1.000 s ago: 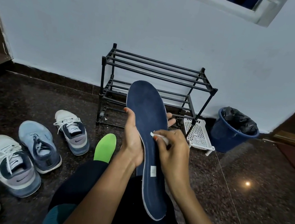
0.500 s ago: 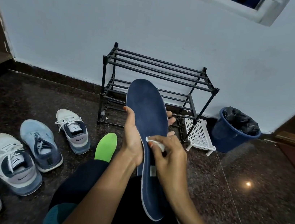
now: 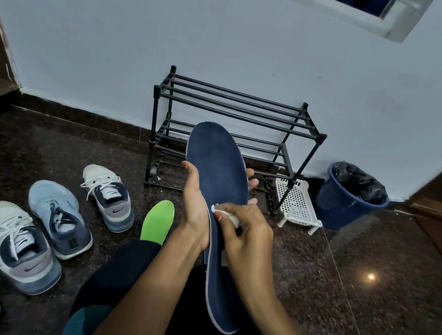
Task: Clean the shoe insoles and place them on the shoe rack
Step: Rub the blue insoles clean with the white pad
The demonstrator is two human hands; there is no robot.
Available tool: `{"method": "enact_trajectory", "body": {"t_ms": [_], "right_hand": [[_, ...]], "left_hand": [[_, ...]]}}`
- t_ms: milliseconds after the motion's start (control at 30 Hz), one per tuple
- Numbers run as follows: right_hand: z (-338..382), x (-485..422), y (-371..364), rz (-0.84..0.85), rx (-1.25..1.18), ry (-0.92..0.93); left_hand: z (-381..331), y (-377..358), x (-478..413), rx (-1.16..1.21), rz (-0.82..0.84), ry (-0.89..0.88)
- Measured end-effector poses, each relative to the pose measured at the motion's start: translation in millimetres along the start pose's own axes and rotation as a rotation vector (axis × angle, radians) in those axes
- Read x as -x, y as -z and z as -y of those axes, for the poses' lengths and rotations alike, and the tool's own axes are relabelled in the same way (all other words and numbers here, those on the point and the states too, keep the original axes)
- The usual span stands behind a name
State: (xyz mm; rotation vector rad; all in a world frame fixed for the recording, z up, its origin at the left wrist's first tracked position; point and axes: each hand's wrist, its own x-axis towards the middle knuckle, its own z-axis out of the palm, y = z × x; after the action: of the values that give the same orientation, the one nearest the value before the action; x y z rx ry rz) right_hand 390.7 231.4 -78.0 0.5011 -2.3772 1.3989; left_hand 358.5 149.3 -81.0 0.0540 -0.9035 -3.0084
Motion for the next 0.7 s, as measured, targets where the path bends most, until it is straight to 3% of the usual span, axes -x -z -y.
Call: {"method": "enact_trajectory", "body": {"t_ms": [267,533,700], "right_hand": [[-6,-18,3,-0.079,0.105,0.011],[8,6,-4,0.01,-0.001,0.045],[4,-10,-1,-0.025,0.03,0.022]], "left_hand": [[-1,-4,3,-0.053,0.035,0.07],[-2,-2,2,0.053,0.015,0.032],[1,-2,0,-0.003,0.032,0.041]]}}
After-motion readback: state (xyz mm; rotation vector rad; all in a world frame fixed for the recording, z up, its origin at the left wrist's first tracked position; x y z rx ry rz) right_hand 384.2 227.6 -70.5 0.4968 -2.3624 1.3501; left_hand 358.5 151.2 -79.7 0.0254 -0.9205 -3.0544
